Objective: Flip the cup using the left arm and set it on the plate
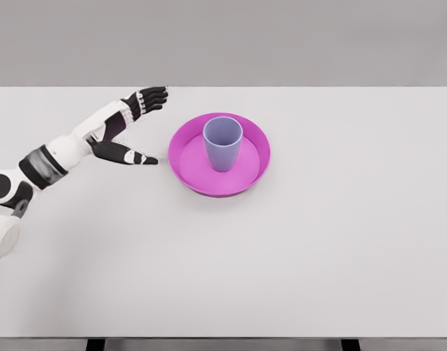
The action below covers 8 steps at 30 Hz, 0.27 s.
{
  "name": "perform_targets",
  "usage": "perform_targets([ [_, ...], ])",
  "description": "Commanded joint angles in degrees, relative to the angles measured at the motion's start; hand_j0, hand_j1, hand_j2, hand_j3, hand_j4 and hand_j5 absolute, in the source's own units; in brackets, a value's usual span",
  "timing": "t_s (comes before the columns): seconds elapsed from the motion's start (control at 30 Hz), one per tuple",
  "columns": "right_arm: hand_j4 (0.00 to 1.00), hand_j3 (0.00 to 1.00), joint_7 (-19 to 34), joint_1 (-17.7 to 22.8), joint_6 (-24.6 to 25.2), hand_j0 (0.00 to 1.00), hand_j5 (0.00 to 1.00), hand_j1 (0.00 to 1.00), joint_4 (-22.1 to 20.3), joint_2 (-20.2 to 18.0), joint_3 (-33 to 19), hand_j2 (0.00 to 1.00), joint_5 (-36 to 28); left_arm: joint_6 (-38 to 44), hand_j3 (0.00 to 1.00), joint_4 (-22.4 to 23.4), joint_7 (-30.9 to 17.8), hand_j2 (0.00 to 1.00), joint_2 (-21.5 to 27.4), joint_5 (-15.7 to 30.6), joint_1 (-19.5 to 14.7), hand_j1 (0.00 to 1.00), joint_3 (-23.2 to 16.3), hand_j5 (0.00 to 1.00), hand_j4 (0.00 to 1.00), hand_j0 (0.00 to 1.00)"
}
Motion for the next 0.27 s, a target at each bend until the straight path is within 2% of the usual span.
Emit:
perform_targets([
  [0.0, 1.0, 1.0, 0.0, 0.0, 0.0, 1.0, 1.0, 1.0, 0.0, 0.0, 0.0, 1.0, 0.0, -0.2, 1.0, -1.8, -1.3, 1.0, 8.8, 0.5, 0.0, 1.0, 0.0, 1.0, 1.0, 1.0],
  [0.03, 1.0, 1.0, 0.0, 0.0, 0.0, 1.0, 1.0, 1.0, 0.0, 0.0, 0.0, 1.0, 0.0, -0.7, 1.0, -2.1, -1.3, 1.0, 10.1, 0.5, 1.4, 1.0, 0.1, 1.0, 1.0, 1.0],
  [0.1, 1.0, 1.0, 0.0, 0.0, 0.0, 1.0, 1.0, 1.0, 0.0, 0.0, 0.0, 1.0, 0.0, -0.8, 1.0, -2.7, -1.3, 1.0, 12.7, 0.9, 1.9, 1.0, 0.1, 1.0, 1.0, 1.0],
  [0.23, 1.0, 1.0, 0.0, 0.1, 0.0, 1.0, 1.0, 1.0, 0.0, 0.0, 0.0, 1.0, 0.0, -3.2, 1.0, -2.8, -1.3, 1.0, 12.7, 1.0, 1.7, 1.0, 0.1, 1.0, 1.0, 1.0],
])
